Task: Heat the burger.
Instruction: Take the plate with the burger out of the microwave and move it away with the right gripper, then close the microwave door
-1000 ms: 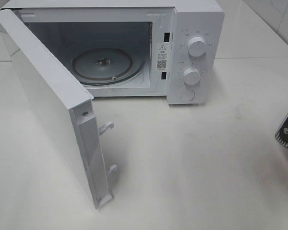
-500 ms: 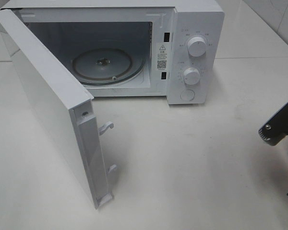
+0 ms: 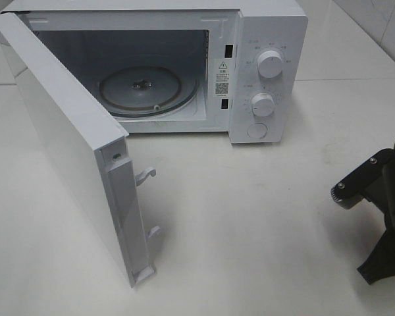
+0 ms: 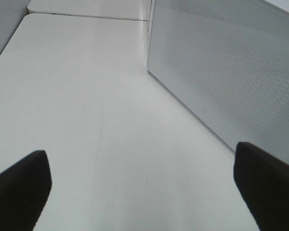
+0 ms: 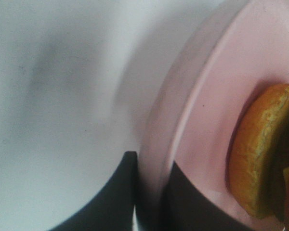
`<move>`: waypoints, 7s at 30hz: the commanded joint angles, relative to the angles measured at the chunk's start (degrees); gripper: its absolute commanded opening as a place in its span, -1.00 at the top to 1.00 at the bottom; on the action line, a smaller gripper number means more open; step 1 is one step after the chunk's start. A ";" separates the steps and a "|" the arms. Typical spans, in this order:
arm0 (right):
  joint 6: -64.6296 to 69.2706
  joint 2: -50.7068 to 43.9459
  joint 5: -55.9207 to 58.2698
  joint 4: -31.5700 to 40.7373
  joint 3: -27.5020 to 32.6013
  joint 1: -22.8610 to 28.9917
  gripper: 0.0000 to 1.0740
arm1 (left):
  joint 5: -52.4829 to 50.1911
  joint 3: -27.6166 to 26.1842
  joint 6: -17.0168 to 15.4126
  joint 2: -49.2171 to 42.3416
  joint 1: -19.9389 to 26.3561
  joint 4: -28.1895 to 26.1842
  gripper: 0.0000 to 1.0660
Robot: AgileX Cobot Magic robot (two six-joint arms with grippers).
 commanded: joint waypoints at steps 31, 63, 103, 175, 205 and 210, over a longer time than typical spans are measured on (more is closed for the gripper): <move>12.38 15.18 -3.50 -7.73 -0.29 -0.29 0.28 | -0.57 0.17 -0.46 -0.29 0.11 -0.06 -0.82; -14.84 -20.74 -2.92 15.01 -1.89 -0.17 -0.40 | -0.57 0.17 -0.46 -0.29 0.11 -0.06 -0.82; -38.62 -67.38 16.33 37.76 -7.39 -0.63 -0.40 | -0.57 0.17 -0.46 -0.29 0.11 -0.06 -0.82; -52.20 -91.90 9.22 44.06 -2.12 -24.98 -0.39 | -0.57 0.17 -0.46 -0.23 0.11 -0.23 -0.82; -52.08 -91.90 9.22 44.00 -2.12 -24.98 -0.39 | -11.46 -1.78 -0.52 14.21 0.11 -0.57 -0.10; -52.08 -91.90 9.22 44.00 -2.12 -24.98 -0.39 | -13.81 -1.60 -0.52 21.49 0.11 -1.55 0.49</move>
